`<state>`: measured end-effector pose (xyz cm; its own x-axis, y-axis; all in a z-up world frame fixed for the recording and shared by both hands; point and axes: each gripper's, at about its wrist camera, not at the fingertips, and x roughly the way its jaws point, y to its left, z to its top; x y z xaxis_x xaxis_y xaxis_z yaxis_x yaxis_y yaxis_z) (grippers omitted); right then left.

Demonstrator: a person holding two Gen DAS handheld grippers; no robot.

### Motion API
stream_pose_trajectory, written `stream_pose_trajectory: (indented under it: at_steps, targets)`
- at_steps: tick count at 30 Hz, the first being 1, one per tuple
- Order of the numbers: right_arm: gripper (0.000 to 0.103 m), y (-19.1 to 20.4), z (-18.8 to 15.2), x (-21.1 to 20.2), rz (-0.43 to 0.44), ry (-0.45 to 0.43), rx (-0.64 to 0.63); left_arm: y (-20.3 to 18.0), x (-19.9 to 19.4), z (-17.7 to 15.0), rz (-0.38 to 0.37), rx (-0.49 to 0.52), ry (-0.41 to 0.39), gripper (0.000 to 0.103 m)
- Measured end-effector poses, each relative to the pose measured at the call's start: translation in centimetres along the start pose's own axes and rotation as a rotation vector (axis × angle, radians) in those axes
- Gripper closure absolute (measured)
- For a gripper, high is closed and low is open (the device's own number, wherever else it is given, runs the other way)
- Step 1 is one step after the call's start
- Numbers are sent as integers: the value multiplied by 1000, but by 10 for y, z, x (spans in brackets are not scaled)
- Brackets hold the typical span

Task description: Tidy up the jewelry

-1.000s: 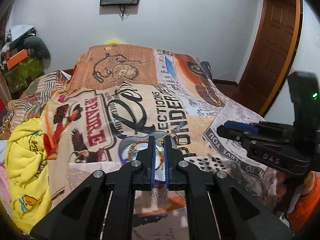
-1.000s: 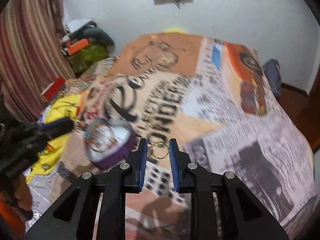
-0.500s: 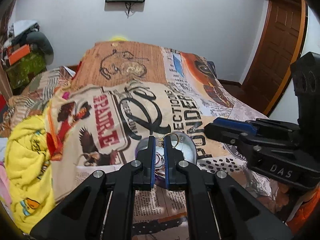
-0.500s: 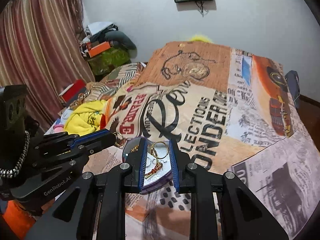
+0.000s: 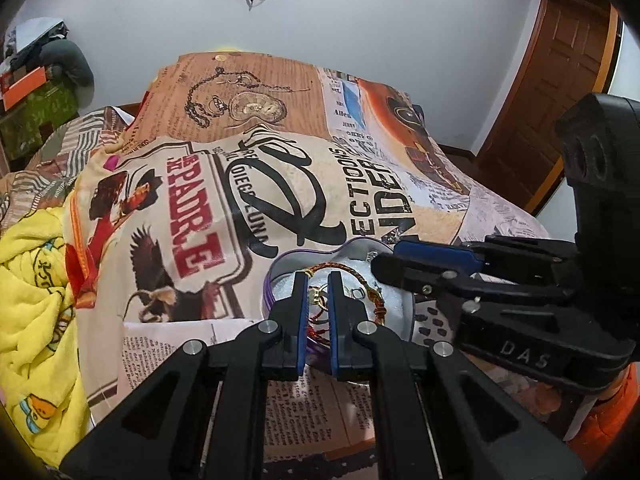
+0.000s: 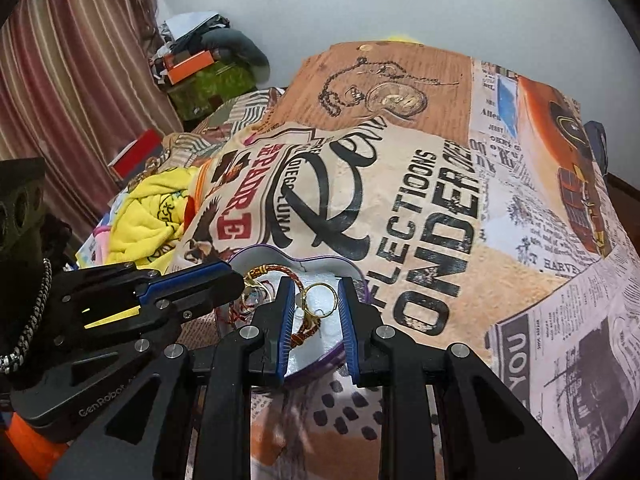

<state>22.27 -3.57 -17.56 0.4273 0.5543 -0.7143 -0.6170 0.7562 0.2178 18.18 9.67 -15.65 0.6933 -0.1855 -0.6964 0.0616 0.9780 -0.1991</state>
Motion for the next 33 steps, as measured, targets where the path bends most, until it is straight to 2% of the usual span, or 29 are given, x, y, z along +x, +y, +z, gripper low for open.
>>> stream_pose_trajectory:
  at_steps: [6,11,13,17,21,27,32,33]
  targets:
    - [82,7,-2,6,-5,26,-18,6,-9,2,33,-10,-18,97]
    - [73,6,0,3,-15,41,10,14,-27,6,70,-37,-47,95]
    - [68,6,0,-4,-22,27,10,15,-35,8,80,-41,-60,95]
    - [67,8,2,-23,-37,-6,9,10,-58,12,98,-39,-97,94]
    - [67,12,4,-52,-45,-59,6,-2,-86,18,103,-31,-151,88]
    - [67,27,9,-129,-64,-231,-7,-36,-150,28,117,15,-289,87]
    - [66,44,3,-207,-81,-431,-15,-73,-220,21,155,66,-471,69]
    - [61,49,0,-223,-88,-478,-19,-77,-228,19,156,72,-492,66]
